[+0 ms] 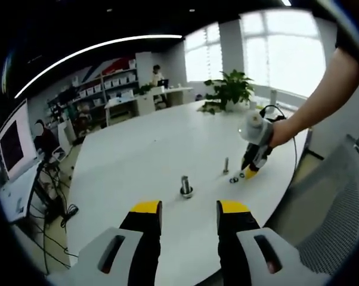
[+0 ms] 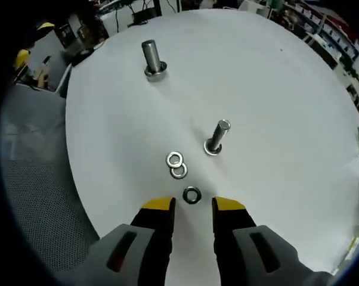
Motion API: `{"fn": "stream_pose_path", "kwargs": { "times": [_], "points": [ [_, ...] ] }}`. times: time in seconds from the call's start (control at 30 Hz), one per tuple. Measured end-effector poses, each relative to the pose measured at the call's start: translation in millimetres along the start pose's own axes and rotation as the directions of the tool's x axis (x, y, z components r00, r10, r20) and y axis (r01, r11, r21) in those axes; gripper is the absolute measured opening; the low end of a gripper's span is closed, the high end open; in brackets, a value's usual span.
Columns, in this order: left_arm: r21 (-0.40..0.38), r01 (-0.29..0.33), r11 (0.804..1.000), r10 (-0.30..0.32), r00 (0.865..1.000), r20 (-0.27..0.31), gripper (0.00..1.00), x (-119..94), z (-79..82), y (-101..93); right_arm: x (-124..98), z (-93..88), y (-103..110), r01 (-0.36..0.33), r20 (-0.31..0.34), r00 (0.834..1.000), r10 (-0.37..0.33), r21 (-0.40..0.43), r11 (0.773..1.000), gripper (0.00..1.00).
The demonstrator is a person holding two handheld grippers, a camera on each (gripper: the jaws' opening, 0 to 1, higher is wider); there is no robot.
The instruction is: Place the washer onto the threaded stud by aligning its center hole with the stud, sliding it down to the base, and recovering from edge contact or off-axis alignment until the washer reaches the visible bottom stop.
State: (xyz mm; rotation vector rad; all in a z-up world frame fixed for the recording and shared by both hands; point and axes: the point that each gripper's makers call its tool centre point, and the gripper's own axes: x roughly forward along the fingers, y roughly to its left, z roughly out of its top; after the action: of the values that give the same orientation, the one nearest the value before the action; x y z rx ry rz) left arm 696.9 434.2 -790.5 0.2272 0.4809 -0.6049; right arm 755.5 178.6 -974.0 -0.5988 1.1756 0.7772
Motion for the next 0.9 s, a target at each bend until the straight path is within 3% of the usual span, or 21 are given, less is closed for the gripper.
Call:
{"fn": "stream_pose_path", "kwargs": {
  "times": [0.13,0.37,0.57,0.77,0.9],
  "points": [
    [-0.004,-0.005,1.000,0.005,1.000,0.007,0.35,-1.1,0.9,1.2,-1.6,5.6,-2.6,-0.012,0.014,1.000,0.012,0.038,0.999,0.25],
    [-0.018,0.019,1.000,-0.019,1.000,0.016,0.35,-0.9,2.2,-1.8,-1.2,4.2,5.6,-0.012,-0.022,1.000,0.011,-0.043,0.999,0.20],
    [-0.024,0.025,0.999,-0.025,0.999,0.022,0.35,-1.5,3.1,-2.6,-0.1,6.3,1.6,-0.010,-0.010,1.000,0.010,-0.028,1.000,0.16],
    [-0.026,0.040,0.999,-0.039,0.999,0.023,0.35,-0.7,3.6,-4.9,1.7,6.7,0.8,-0.028,-0.088,0.996,0.020,-0.092,0.995,0.15],
    [-0.038,0.031,0.999,-0.030,0.999,0.016,0.35,-1.2,1.3,-2.3,0.9,7.5,1.9,-0.032,-0.119,0.993,0.021,-0.092,0.995,0.14]
  ]
}}
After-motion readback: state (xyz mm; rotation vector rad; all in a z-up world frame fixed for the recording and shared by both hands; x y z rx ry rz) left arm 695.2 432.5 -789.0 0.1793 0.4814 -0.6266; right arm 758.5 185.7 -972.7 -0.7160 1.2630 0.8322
